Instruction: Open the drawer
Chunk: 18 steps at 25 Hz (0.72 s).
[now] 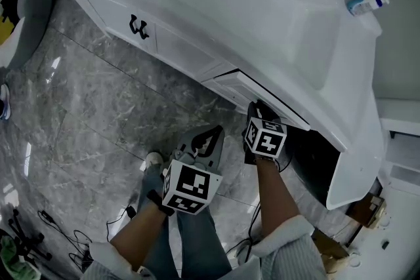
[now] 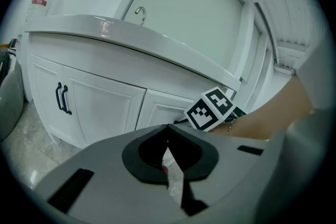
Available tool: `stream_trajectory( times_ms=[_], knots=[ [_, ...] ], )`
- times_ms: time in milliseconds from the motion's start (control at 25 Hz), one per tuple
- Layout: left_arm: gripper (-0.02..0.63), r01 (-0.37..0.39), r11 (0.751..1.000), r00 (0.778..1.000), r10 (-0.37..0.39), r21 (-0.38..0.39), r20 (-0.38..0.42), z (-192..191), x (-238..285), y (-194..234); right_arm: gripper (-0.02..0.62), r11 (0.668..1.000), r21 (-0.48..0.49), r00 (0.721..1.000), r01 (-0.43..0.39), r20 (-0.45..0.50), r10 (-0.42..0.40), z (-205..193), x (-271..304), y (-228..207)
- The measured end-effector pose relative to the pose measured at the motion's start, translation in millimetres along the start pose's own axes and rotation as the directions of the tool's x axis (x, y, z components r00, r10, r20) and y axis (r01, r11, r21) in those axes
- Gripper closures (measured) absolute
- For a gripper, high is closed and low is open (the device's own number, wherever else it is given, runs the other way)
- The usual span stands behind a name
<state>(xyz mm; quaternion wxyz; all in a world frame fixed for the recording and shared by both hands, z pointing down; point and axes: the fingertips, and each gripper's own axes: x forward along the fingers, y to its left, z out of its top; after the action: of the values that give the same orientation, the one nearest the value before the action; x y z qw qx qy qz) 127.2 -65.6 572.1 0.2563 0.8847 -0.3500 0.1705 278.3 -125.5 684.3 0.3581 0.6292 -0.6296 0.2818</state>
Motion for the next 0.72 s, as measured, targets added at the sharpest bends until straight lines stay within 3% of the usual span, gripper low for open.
stream_trajectory(
  times_ms=[400,720],
  knots=[
    [0.589,0.016,1.000,1.000,-0.016,0.002,-0.009,1,5,-7,0.509,0.983,-0.172,0.998,-0.061,-0.002,0.061,-10,-10,11],
    [0.589,0.035,0.999,0.999,-0.035,0.020,-0.008,6,7,-15,0.528,0.965,-0.237,0.994,-0.112,-0.012,0.112,-18,-18,18]
  ],
)
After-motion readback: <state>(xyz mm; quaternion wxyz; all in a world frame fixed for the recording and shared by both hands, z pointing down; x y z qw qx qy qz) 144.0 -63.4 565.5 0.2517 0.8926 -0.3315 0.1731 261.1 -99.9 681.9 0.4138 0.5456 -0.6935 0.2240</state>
